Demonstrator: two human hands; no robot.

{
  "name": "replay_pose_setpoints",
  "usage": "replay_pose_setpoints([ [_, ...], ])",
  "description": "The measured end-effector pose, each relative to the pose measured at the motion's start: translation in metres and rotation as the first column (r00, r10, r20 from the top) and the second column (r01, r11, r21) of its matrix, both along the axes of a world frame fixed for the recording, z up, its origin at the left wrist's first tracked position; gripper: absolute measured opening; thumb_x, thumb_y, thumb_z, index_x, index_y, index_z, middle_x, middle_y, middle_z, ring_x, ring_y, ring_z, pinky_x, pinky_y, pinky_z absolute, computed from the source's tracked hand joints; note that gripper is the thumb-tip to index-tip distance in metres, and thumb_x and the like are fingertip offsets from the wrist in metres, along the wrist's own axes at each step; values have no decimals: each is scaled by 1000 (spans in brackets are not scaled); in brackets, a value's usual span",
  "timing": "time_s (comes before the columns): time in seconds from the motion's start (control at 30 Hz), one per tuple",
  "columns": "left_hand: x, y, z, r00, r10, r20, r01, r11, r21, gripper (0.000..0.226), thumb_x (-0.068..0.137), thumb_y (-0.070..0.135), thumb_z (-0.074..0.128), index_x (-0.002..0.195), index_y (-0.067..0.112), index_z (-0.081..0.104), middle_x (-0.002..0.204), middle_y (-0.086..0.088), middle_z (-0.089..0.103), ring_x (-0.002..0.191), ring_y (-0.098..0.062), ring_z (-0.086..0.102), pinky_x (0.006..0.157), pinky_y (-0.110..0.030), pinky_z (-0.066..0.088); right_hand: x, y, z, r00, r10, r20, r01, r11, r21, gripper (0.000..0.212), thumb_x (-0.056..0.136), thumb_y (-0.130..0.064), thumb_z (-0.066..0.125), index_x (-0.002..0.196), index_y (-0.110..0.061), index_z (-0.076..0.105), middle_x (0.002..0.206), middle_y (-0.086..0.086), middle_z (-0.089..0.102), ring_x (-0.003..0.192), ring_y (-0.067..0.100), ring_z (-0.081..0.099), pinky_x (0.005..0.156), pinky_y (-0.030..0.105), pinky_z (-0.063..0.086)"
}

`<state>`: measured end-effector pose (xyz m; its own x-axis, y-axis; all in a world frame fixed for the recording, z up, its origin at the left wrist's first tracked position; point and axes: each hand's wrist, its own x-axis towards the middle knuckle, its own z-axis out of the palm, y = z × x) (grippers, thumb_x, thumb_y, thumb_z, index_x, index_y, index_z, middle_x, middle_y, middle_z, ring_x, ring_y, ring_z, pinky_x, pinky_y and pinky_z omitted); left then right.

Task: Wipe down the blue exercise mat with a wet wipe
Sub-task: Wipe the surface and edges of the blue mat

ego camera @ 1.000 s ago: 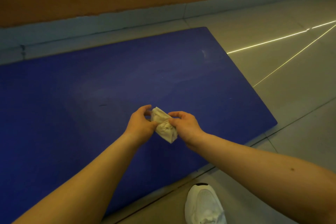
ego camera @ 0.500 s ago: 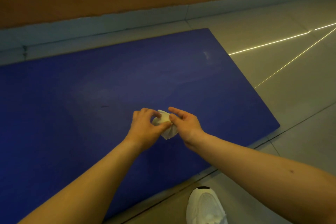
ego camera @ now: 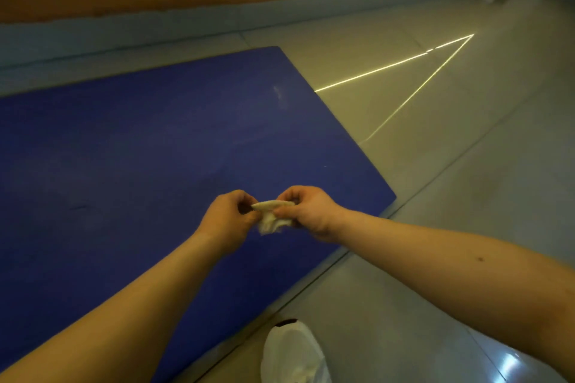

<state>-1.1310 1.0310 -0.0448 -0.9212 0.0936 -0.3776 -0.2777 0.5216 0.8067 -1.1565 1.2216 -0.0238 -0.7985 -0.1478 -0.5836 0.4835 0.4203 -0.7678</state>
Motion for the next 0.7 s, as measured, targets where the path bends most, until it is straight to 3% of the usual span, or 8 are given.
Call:
replay_pose_setpoints([
  [0.1, -13, 37, -5, 996, -87, 12, 88, 991, -102, 16, 97, 25, 64, 112, 19, 62, 106, 1, 62, 94, -20, 61, 80, -36, 52, -30, 55, -9, 942, -84, -326, 205, 912, 355, 13, 87, -12, 72, 80, -21, 66, 80, 3, 68, 73, 15, 64, 64, 38, 57],
  [0.2, -22, 73, -11, 958, -286, 18, 279, 914, -293, 25, 99, 26, 58, 123, 19, 58, 126, -2, 53, 112, -25, 53, 91, -42, 52, -32, 95, -41, 887, -39, -460, 340, 727, 596, 18, 94, -21, 65, 78, -14, 63, 92, 9, 62, 82, 18, 61, 64, 29, 47],
  [0.27, -23, 91, -14, 919, -395, 13, 363, 831, -422, 27, 99, 26, 56, 125, 19, 56, 130, -2, 48, 118, -26, 46, 92, -41, 50, -8, 92, -67, 924, -56, -378, 285, 760, 584, 13, 98, -19, 61, 104, -8, 67, 110, 8, 56, 91, 5, 57, 67, 8, 43],
  [0.33, -22, 104, -19, 870, -494, -4, 413, 732, -542, 32, 98, 28, 58, 128, 19, 55, 134, -2, 45, 122, -25, 42, 95, -39, 48, 20, 80, -86, 930, 0, -368, 210, 822, 530, 21, 101, -19, 55, 120, -14, 60, 117, 1, 49, 91, -2, 48, 72, 5, 39],
  [0.4, -23, 111, -25, 832, -554, -8, 425, 648, -632, 32, 96, 29, 59, 127, 19, 56, 134, -2, 43, 122, -24, 41, 94, -35, 46, 40, 72, -96, 893, 103, -437, 141, 860, 490, 16, 103, -30, 52, 115, -22, 58, 112, -1, 52, 95, 6, 50, 81, 19, 45],
  [0.47, -27, 117, -27, 807, -590, -5, 424, 585, -691, 29, 95, 29, 60, 123, 20, 57, 134, -3, 42, 120, -24, 41, 91, -34, 45, 49, 73, -98, 810, 261, -525, 103, 819, 564, 24, 100, -51, 48, 110, -31, 57, 108, 0, 56, 98, 18, 56, 84, 45, 52],
  [0.57, -37, 124, -26, 770, -638, -10, 410, 506, -759, 31, 95, 32, 62, 123, 20, 57, 138, -4, 40, 123, -25, 40, 91, -33, 44, 47, 82, -100, 781, 328, -531, 77, 793, 604, 30, 95, -63, 48, 110, -39, 58, 111, -5, 59, 99, 17, 62, 89, 51, 52],
  [0.7, -47, 131, -22, 778, -626, 45, 429, 479, -766, 31, 94, 31, 66, 122, 19, 57, 138, -3, 40, 123, -26, 41, 88, -34, 45, 33, 84, -85, 830, 325, -454, -19, 829, 559, 16, 97, -22, 58, 109, -25, 67, 112, 0, 62, 100, 16, 59, 89, 43, 51],
])
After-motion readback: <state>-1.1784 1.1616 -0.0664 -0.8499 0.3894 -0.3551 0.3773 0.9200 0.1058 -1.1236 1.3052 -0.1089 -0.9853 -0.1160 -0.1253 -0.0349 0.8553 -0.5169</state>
